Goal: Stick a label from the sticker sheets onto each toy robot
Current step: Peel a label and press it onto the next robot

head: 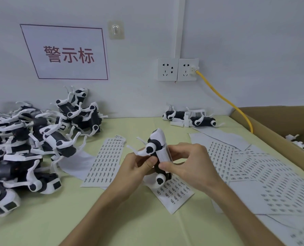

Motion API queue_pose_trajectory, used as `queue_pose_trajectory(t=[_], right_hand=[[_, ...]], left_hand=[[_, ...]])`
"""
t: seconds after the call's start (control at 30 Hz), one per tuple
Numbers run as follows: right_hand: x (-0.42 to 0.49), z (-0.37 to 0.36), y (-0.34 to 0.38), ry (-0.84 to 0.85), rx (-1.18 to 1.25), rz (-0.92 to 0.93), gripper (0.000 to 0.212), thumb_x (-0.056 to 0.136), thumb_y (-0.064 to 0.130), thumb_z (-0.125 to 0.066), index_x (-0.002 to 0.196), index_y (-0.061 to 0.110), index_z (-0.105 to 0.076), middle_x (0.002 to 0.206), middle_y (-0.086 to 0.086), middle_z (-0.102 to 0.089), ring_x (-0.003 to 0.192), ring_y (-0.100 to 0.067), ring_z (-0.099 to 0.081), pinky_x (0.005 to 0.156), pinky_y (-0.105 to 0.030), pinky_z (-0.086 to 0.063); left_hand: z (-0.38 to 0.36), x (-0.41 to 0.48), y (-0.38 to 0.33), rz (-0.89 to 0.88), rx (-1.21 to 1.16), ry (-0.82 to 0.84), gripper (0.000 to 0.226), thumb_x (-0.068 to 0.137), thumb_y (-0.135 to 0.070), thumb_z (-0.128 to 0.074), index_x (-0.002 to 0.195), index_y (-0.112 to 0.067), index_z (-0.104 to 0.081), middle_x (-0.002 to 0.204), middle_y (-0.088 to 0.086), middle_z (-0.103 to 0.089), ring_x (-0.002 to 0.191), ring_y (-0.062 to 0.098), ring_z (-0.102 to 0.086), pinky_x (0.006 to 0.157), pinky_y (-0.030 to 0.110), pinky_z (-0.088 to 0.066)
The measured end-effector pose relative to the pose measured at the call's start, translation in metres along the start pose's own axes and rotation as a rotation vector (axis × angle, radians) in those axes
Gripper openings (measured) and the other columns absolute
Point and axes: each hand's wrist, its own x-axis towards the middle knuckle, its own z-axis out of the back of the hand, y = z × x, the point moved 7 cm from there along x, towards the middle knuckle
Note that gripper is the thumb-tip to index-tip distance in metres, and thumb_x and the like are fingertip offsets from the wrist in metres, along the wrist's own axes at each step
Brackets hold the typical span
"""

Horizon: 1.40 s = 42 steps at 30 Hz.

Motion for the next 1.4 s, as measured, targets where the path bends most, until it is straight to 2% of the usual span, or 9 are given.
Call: queue_pose_trajectory(t=[0.33, 0.5, 0.73, 0.87, 0.93, 1.07, 1.17, 1.23, 1.4], right_hand=[[-0.004, -0.002, 0.007, -0.239, -0.05, 0.056, 0.027, 0.066, 0.025, -0.093, 0.086, 0.037, -0.08, 0.079, 0.014, -0.07, 0.08, 0.002, -0.069, 0.073, -0.013, -0.052], [0.005, 0.015, -0.001, -0.056, 0.208, 0.04, 0.036, 0.078, 0.022, -0.085, 0.113, 0.026, -0.076, 0.1, 0.008, -0.078, 0.097, -0.014, -0.074, 0.084, -0.026, -0.059], [-0.031, 0.048, 0.037, -0.87, -0.221, 0.679, 0.053, 0.099, 0.027, -0.066, 0.145, 0.005, -0.05, 0.146, 0.011, -0.054, 0.131, -0.008, -0.056, 0.104, -0.022, -0.044], [0.028, 0.032, -0.019, -0.34, -0.535, -0.09, 0.087, 0.101, 0.033, -0.06, 0.162, 0.014, -0.001, 0.171, -0.004, 0.003, 0.157, -0.023, -0.004, 0.126, -0.05, -0.012], [0.024, 0.02, -0.058, -0.068, -0.622, -0.379, 0.089, 0.1, 0.041, -0.058, 0.163, 0.02, 0.002, 0.17, -0.005, 0.011, 0.158, -0.026, 0.002, 0.125, -0.054, 0.001], [0.013, 0.003, -0.066, 0.024, -0.524, -0.318, 0.059, 0.098, 0.044, -0.059, 0.153, 0.031, -0.04, 0.161, 0.004, -0.036, 0.147, -0.018, -0.035, 0.125, -0.048, -0.018], [0.013, 0.0, -0.055, 0.027, -0.431, -0.29, 0.032, 0.093, 0.045, -0.065, 0.125, 0.039, -0.064, 0.122, 0.016, -0.064, 0.111, -0.006, -0.06, 0.108, -0.042, -0.044], [0.01, -0.005, -0.052, 0.097, -0.485, -0.289, 0.027, 0.086, 0.054, -0.068, 0.11, 0.042, -0.066, 0.103, 0.019, -0.059, 0.094, 0.0, -0.057, 0.098, -0.038, -0.049], [0.002, -0.015, -0.053, 0.271, -0.625, -0.31, 0.053, 0.072, 0.069, -0.075, 0.111, 0.039, -0.056, 0.105, 0.019, -0.045, 0.105, -0.006, -0.047, 0.098, -0.034, -0.037]], left_hand=[[0.011, 0.003, 0.001, -0.022, 0.034, -0.099, 0.03, 0.095, -0.028, -0.059, 0.111, -0.007, -0.073, 0.107, 0.007, -0.08, 0.105, 0.025, -0.076, 0.094, 0.036, -0.06], [0.024, 0.008, 0.004, 0.004, -0.066, -0.149, 0.037, 0.1, -0.031, -0.062, 0.119, 0.0, -0.07, 0.114, 0.012, -0.078, 0.109, 0.028, -0.075, 0.099, 0.039, -0.059], [0.059, 0.008, 0.003, 0.03, -0.401, -0.39, 0.044, 0.092, -0.034, -0.06, 0.115, 0.002, -0.07, 0.118, 0.021, -0.075, 0.111, 0.029, -0.073, 0.083, 0.03, -0.061], [0.05, 0.007, 0.006, 0.08, -0.439, -0.376, 0.052, 0.09, -0.035, -0.061, 0.122, 0.006, -0.067, 0.124, 0.024, -0.071, 0.105, 0.025, -0.074, 0.086, 0.032, -0.063], [0.046, 0.007, 0.007, 0.095, -0.465, -0.365, 0.055, 0.091, -0.034, -0.062, 0.124, 0.009, -0.065, 0.123, 0.026, -0.071, 0.104, 0.026, -0.074, 0.091, 0.034, -0.062], [0.037, 0.006, 0.006, 0.141, -0.595, -0.331, 0.03, 0.09, -0.037, -0.064, 0.1, -0.012, -0.077, 0.115, 0.014, -0.07, 0.1, 0.021, -0.073, 0.086, 0.031, -0.062], [0.034, 0.006, 0.005, 0.178, -0.675, -0.305, 0.029, 0.088, -0.044, -0.065, 0.088, -0.022, -0.082, 0.115, 0.009, -0.073, 0.098, 0.017, -0.074, 0.08, 0.024, -0.059], [0.037, 0.007, 0.004, 0.163, -0.673, -0.32, 0.03, 0.09, -0.042, -0.064, 0.092, -0.016, -0.078, 0.113, 0.011, -0.07, 0.105, 0.022, -0.072, 0.09, 0.029, -0.057], [0.03, 0.005, 0.006, 0.205, -0.861, -0.233, 0.033, 0.094, -0.031, -0.067, 0.112, -0.004, -0.061, 0.117, 0.011, -0.066, 0.083, 0.015, -0.071, 0.065, 0.016, -0.057]])
